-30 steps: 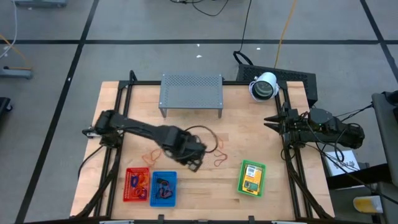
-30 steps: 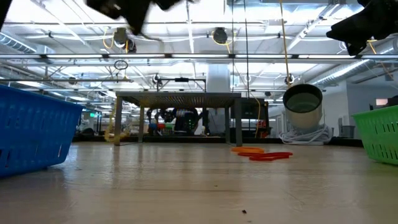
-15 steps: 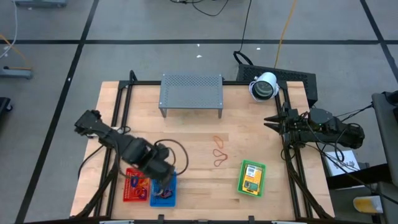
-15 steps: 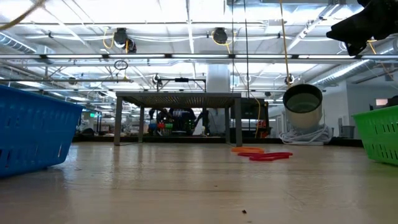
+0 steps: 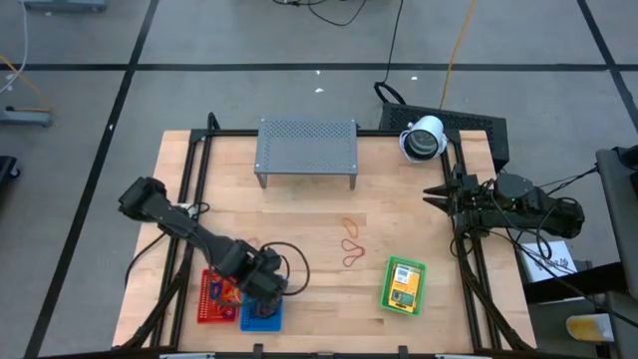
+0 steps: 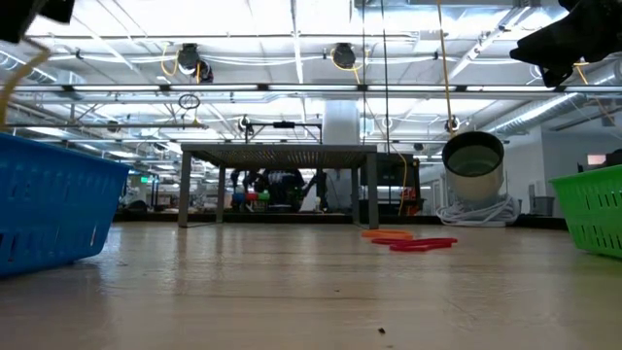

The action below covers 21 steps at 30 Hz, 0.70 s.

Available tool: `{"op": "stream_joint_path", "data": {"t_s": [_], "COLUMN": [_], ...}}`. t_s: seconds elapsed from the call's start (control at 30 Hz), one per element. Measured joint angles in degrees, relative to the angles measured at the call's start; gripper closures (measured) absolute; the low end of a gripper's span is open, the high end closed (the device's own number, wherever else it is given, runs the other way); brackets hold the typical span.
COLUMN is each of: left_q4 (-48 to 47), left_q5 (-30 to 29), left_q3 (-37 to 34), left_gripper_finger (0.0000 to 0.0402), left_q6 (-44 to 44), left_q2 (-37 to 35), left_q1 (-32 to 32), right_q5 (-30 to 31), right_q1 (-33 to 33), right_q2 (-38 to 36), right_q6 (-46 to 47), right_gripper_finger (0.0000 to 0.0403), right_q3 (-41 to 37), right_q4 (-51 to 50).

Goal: Pick & Place Office Desk Supplies
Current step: Put the yellow rubber band into the blue bin

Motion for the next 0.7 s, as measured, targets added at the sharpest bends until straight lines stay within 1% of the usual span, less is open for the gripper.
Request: {"op": "stream_joint_path", "data": {"t_s": [0.17,0.43,0.57,0.7], "left_q4": [10.3,26.9,31.0,31.5], "left_q5": [-0.1,-1.5,-3.0,-5.3], "left_q3": [-7.1,-19.6,-23.3,-24.5], "left_gripper_finger": [0.0399,0.04,0.0399,0.0398], "left_q6": [-1.0,-4.8,-6.5,-7.2], "left_q2": [0.0,0.3,0.6,0.5], "left_q1": [0.0,0.5,1.2,1.7], "right_q5": [0.0,0.0,0.0,0.0], "right_q1": [0.0,0.0,0.0,0.0], "right_q2": [0.0,0.0,0.0,0.0], "right_q6": [0.0,0.0,0.0,0.0], "right_gripper_finger": [0.0314,0.0314,0.0314,0.0314], "right_q3": [0.0,0.0,0.0,0.0], "right_q4": [0.0,0.0,0.0,0.0]}}
